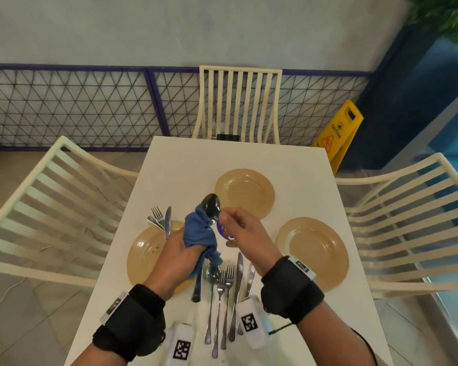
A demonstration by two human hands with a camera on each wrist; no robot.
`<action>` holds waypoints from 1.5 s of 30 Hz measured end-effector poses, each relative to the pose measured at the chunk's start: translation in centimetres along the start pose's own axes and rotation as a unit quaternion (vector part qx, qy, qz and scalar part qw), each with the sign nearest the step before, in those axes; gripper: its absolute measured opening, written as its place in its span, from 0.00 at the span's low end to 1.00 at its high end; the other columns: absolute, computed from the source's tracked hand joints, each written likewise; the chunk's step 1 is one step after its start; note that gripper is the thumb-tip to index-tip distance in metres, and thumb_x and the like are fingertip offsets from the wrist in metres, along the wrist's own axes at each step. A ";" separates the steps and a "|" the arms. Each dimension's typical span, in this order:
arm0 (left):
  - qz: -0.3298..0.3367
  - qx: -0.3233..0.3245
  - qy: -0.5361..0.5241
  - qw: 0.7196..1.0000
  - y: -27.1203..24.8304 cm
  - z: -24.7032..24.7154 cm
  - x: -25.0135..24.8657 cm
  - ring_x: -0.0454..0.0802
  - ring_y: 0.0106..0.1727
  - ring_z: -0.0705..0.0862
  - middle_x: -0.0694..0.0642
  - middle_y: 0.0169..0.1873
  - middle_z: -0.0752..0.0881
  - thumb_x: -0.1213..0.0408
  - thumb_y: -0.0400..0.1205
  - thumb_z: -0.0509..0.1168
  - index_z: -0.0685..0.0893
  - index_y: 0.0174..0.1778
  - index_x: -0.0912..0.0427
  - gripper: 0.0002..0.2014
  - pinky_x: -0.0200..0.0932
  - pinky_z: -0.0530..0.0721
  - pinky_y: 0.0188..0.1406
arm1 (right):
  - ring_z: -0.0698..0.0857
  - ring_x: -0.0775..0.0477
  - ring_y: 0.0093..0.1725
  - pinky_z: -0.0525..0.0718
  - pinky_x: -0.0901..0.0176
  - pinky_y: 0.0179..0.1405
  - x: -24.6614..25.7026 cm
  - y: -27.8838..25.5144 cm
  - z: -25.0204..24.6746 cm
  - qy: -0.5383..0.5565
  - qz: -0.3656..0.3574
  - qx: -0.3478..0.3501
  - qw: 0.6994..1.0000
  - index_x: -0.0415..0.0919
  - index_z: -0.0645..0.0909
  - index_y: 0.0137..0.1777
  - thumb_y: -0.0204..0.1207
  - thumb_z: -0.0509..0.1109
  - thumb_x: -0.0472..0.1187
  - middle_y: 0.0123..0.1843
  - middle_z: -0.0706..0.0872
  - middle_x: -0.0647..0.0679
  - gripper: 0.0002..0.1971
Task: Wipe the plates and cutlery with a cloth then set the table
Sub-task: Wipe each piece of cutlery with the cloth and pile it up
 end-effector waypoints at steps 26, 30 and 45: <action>-0.002 0.177 0.080 0.981 -1.9 2.8 3.5 0.72 0.31 0.85 0.66 0.37 0.89 0.66 0.84 0.64 0.84 0.54 0.51 0.07 0.60 0.87 0.31 | 0.85 0.51 0.35 0.88 0.60 0.41 -3.4 -0.2 -7.4 0.091 0.026 -0.216 0.972 0.38 0.89 0.47 0.84 0.69 0.38 0.34 0.88 0.45 0.08; -0.003 0.175 0.091 0.980 -1.2 2.5 3.9 0.56 0.28 0.82 0.58 0.33 0.87 0.69 0.82 0.63 0.84 0.48 0.48 0.09 0.49 0.79 0.29 | 0.84 0.53 0.33 0.88 0.61 0.39 -4.3 -1.2 -5.9 0.085 0.032 -0.168 0.982 0.38 0.88 0.46 0.85 0.67 0.37 0.33 0.87 0.46 0.09; -0.074 0.029 0.076 0.994 -0.3 -4.2 6.1 0.49 0.31 0.79 0.53 0.27 0.83 0.73 0.80 0.69 0.86 0.44 0.42 0.16 0.48 0.76 0.33 | 0.87 0.48 0.35 0.92 0.53 0.44 -14.3 1.2 -6.0 0.007 0.182 -0.215 0.960 0.38 0.87 0.42 0.84 0.69 0.35 0.37 0.90 0.40 0.10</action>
Point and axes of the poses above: each hand's wrist, its own y-axis towards the middle knuckle, its own z-axis out of the palm, x = y × z, the point moved 1 cm from there along y, towards the middle knuckle
